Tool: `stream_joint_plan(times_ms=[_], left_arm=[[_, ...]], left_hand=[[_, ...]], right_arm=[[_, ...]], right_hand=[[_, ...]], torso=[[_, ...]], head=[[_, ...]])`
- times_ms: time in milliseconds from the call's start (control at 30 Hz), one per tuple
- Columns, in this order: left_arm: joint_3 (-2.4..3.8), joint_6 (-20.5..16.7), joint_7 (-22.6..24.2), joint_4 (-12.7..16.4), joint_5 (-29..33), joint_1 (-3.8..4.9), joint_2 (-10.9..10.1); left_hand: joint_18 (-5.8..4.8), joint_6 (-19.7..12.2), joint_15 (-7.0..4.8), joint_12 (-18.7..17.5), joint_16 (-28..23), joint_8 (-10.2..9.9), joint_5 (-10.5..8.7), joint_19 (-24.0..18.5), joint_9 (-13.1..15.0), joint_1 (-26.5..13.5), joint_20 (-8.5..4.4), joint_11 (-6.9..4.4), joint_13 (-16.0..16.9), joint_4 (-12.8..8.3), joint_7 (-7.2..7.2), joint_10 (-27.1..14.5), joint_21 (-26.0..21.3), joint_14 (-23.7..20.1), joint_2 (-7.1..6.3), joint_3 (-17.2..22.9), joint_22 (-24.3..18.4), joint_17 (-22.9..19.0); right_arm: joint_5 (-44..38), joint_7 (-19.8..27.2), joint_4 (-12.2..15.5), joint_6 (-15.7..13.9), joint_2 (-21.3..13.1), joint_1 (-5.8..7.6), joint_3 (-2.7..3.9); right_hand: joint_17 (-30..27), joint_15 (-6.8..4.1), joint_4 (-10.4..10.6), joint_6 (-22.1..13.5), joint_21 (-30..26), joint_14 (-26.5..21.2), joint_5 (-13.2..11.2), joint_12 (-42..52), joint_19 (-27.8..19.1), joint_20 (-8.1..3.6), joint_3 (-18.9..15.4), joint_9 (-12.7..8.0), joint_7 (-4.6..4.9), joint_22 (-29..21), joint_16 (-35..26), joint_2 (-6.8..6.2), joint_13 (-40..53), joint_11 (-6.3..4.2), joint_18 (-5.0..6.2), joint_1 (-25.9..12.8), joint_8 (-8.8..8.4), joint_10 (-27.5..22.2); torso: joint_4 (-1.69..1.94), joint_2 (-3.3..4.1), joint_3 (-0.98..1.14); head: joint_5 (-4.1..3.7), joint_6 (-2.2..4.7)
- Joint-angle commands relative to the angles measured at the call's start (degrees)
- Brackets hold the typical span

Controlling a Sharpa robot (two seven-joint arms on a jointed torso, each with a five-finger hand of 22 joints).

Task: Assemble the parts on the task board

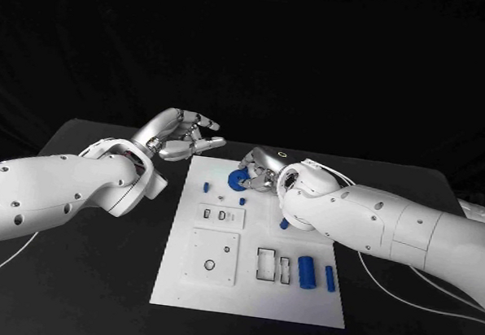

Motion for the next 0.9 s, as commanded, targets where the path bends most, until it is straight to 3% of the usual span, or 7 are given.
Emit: stream_joint_plan(times_ms=[33, 267, 900], left_arm=[[0.06, 0.12, 0.52, 0.10, -0.13, 0.08, 0.10], [0.06, 0.21, 0.54, -0.06, -0.13, 0.08, 0.27], [0.06, 0.20, 0.50, -0.11, -0.14, 0.08, 0.30]], left_hand=[[0.37, 0.39, -0.04, -0.20, -0.20, -0.37, -0.33, -0.35, -0.07, 0.13, 0.06, -0.02, -0.07, -0.09, 0.08, 0.25, -0.36, -0.37, 0.53, -0.15, 0.06, 0.06], [0.34, 0.43, -0.04, -0.21, -0.18, -0.44, -0.33, -0.22, -0.07, 0.18, 0.06, -0.02, -0.07, -0.09, 0.08, 0.28, -0.31, -0.33, 0.59, -0.22, 0.18, 0.11], [0.34, 0.43, -0.04, -0.21, -0.18, -0.44, -0.33, -0.22, -0.07, 0.18, 0.06, -0.02, -0.07, -0.09, 0.08, 0.28, -0.31, -0.33, 0.59, -0.22, 0.18, 0.11]], right_arm=[[-0.70, 0.78, 0.53, -1.90, -0.31, -0.02, 0.00], [-0.54, 1.36, 1.49, -2.26, -0.93, -0.02, -0.01], [-0.91, 0.28, 1.57, 0.28, -0.85, -0.05, -0.01]], right_hand=[[15.07, -0.48, -0.38, 1.37, 0.26, 6.18, -0.34, 0.23, 6.00, -0.31, 0.15, 0.16, -0.17, 15.06, 0.23, -0.02, 15.07, -0.65, -0.81, -0.59, 0.57, 5.99], [15.07, -1.01, -0.43, 5.45, 0.26, 6.18, -1.12, 0.23, 6.00, -0.78, 0.49, 0.53, -1.00, 15.06, 0.23, 0.29, 15.07, -1.42, -0.81, -0.83, 1.71, 5.99], [15.07, -1.28, -0.61, 6.95, 0.26, 6.18, -1.17, 0.23, 6.00, -1.05, 0.75, 0.53, -1.30, 15.06, 0.23, 0.44, 15.07, -1.74, -0.81, -0.76, 1.85, 5.99]], torso=[[-0.06, -0.02, 0.00], [-0.09, -0.04, -0.02], [-0.03, -0.08, -0.08]], head=[[-0.05, 0.02], [-0.08, -0.01], [-0.18, -0.07]])
